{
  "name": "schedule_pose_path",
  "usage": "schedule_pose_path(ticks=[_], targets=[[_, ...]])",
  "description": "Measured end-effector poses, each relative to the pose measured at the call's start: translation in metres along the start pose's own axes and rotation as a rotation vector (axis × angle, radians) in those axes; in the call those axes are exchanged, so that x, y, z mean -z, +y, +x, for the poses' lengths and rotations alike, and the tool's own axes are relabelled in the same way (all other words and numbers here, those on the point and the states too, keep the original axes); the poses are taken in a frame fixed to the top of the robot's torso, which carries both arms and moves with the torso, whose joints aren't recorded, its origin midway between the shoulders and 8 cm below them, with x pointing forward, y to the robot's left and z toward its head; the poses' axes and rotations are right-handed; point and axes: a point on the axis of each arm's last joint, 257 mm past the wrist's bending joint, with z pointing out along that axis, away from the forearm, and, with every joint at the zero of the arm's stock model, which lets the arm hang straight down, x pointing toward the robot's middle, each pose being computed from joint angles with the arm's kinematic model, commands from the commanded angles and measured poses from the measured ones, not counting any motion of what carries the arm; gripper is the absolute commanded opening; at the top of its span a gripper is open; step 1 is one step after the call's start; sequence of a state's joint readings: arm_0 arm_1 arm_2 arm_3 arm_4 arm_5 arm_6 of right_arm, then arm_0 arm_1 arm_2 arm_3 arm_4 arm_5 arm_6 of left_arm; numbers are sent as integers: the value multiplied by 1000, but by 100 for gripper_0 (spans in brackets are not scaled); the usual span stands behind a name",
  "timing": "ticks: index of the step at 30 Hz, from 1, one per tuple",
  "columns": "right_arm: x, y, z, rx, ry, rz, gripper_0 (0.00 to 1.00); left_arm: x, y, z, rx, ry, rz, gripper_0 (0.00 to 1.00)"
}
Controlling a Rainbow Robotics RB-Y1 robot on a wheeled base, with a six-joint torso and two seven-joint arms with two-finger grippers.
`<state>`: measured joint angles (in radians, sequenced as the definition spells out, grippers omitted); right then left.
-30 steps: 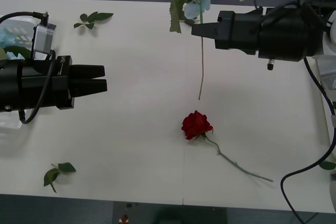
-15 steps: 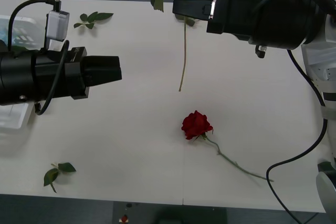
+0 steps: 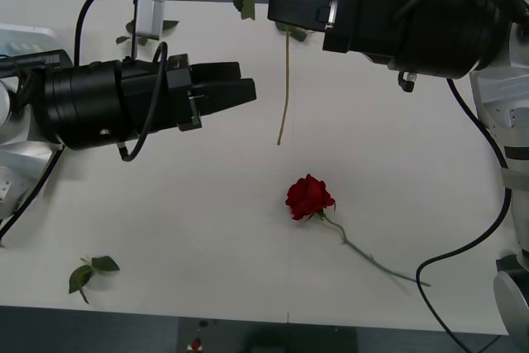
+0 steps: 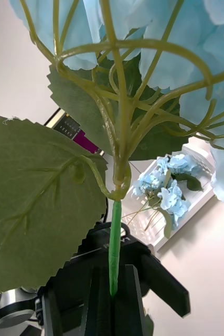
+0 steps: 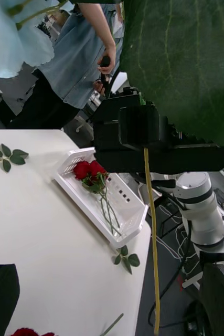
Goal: Put the red flowers into the right box and the blue flowers into the left box
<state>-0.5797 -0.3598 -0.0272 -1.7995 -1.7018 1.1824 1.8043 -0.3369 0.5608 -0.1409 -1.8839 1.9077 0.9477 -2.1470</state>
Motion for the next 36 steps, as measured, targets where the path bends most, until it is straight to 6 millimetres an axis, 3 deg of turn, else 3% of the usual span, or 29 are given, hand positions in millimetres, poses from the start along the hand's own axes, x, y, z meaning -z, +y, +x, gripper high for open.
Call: schedule_pose_path(ticks=[6,9,10,13,15,30,31,32,34,35,36], targets=[[0,0,0,0,1,0,0,-31,-5,4,-3,-11,6,99],[0,0,0,0,1,0,0,-40,-11,8,3,-8,22,79],[0,0,0,0,1,0,0,-42,-13,9,7,-7,28,57],[0,0,0,0,1,0,0,-47,-17,10,15,-13,41,11],[0,0,0,0,1,0,0,-48,-18,10,17,-16,44,0],[-1,0,1,-1,4,-1,0,-53,-22,18,24,0,55,0],[-1,0,1,-1,4,-1,8,-53,-22,18,24,0,55,0],[-1,0,1,-1,4,-1,23,-53,-22,18,24,0,55,0],[-1,0,1,-1,4,-1,74,-53,-22,18,23,0,54,0],[-1,0,1,-1,4,-1,90,-53,-22,18,23,0,54,0],[-1,0,1,-1,4,-1,100,-53,-22,18,23,0,54,0]])
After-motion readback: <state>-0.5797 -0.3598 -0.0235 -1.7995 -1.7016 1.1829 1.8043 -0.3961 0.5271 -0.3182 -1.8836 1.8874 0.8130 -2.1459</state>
